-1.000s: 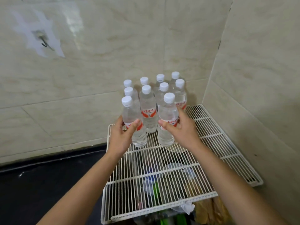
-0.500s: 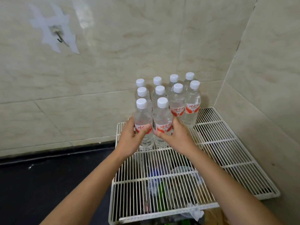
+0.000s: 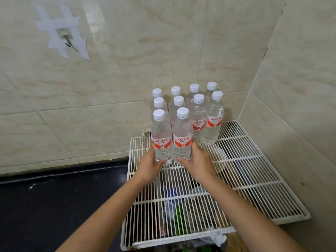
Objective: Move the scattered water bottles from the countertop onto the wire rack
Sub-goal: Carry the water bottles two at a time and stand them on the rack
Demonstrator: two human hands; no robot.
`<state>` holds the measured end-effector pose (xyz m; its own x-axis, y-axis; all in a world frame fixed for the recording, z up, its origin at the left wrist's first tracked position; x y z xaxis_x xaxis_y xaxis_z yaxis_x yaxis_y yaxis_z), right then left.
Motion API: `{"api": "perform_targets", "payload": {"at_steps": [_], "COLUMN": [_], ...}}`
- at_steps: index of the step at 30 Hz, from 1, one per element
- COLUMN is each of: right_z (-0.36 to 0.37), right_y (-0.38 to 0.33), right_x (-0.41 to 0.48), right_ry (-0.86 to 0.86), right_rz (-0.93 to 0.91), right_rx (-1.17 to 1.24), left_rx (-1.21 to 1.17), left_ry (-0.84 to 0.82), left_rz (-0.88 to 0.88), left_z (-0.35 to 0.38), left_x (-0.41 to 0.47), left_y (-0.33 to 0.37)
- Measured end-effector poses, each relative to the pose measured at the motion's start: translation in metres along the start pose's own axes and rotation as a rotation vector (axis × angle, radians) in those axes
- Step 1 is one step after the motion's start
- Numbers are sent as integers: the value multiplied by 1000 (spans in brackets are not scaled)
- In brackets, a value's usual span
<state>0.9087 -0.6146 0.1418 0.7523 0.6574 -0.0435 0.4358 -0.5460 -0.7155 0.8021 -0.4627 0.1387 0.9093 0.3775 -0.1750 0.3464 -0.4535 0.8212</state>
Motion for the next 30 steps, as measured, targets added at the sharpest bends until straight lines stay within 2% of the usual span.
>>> {"api": "perform_targets", "payload": {"at_steps": [10, 19, 23, 26, 30], "right_z": [-9, 1, 22, 54, 102], "right_y": [0, 7, -34, -65, -104], "right_x": [-3, -52, -70, -79, -96], "right_ry": [-41, -42, 68, 15, -92], "right_rz": [7, -78, -299, -482, -594], "right_rx": [-128, -235, -298, -333, -355], "left_rx": [60, 484, 584, 632, 699], "left_ry": [-23, 252, 319, 452, 541], "left_rz": [20, -35, -166, -249, -367], "left_z": [-1, -12, -16, -36, -58], "left_x": [-13, -95, -139, -180, -246], "left_y": [10, -21, -37, -46, -65]}}
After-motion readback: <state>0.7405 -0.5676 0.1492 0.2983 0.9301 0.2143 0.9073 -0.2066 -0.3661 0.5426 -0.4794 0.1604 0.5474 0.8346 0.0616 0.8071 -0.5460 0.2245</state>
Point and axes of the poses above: each hand's wrist, its own x-axis towards the middle knuckle, its own z-axis out of the palm, y = z × x, the point moved 6 cm from there along x, towards the middle knuckle, and after that the axes turned 10 degrees about -y, right-handed, at the moved point
